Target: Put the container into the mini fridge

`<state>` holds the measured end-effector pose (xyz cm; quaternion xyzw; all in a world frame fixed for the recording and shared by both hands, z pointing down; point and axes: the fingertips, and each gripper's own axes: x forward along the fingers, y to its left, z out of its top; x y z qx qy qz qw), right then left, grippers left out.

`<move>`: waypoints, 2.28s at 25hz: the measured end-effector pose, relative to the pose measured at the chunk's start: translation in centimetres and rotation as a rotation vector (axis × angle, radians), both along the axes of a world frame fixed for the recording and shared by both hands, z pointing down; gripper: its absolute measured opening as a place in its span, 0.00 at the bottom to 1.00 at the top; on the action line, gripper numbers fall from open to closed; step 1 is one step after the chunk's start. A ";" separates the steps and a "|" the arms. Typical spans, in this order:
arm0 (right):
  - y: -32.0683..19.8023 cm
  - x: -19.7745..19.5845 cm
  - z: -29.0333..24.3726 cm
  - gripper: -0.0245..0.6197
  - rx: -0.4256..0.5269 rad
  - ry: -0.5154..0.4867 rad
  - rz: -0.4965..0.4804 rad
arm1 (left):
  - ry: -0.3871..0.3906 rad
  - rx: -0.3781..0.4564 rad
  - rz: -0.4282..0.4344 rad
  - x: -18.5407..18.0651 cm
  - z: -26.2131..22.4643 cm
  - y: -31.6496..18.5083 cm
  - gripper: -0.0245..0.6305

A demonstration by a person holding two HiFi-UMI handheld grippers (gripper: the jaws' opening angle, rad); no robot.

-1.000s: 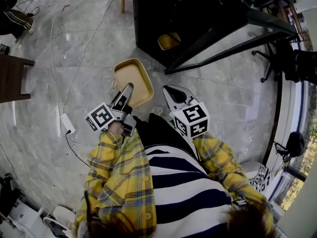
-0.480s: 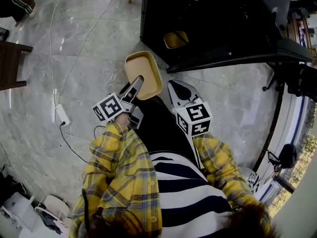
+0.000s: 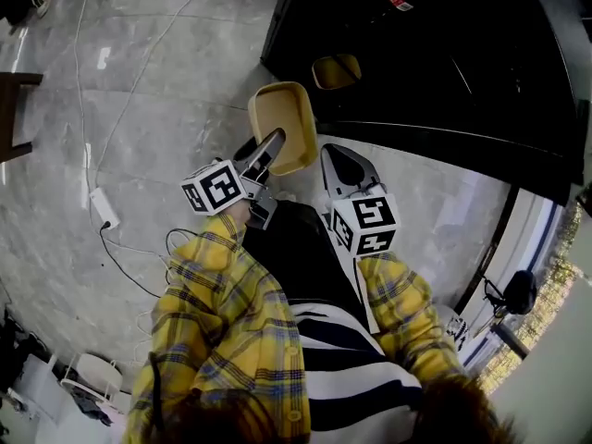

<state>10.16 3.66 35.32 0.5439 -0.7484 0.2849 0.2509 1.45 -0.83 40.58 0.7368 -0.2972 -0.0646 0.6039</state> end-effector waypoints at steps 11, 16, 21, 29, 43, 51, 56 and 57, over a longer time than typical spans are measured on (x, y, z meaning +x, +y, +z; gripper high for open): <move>-5.0 1.9 4.5 0.08 -0.040 0.031 0.063 | -0.014 -0.036 0.059 2.8 5.1 -4.4 0.36; -8.2 3.3 6.8 0.08 -0.029 0.045 0.084 | 0.004 -0.029 0.062 5.1 7.0 -7.0 0.36; -9.8 4.8 8.2 0.08 -0.045 0.052 0.131 | 0.024 -0.032 0.043 6.8 8.3 -9.3 0.36; -10.8 5.8 9.6 0.08 -0.053 0.066 0.173 | 0.083 -0.025 -0.002 9.7 9.7 -12.9 0.36; -10.7 7.6 12.4 0.08 -0.052 0.045 0.210 | 0.109 -0.030 -0.060 14.4 12.8 -17.0 0.36; -10.7 8.2 13.3 0.08 -0.057 0.047 0.219 | -0.020 -0.046 -0.087 15.6 14.7 -18.7 0.36; -10.8 7.9 13.2 0.08 -0.058 0.043 0.224 | -0.102 -0.030 -0.066 16.5 14.8 -19.8 0.36; -10.8 7.9 13.2 0.08 -0.057 0.044 0.226 | -0.116 -0.031 -0.059 16.6 15.0 -19.9 0.36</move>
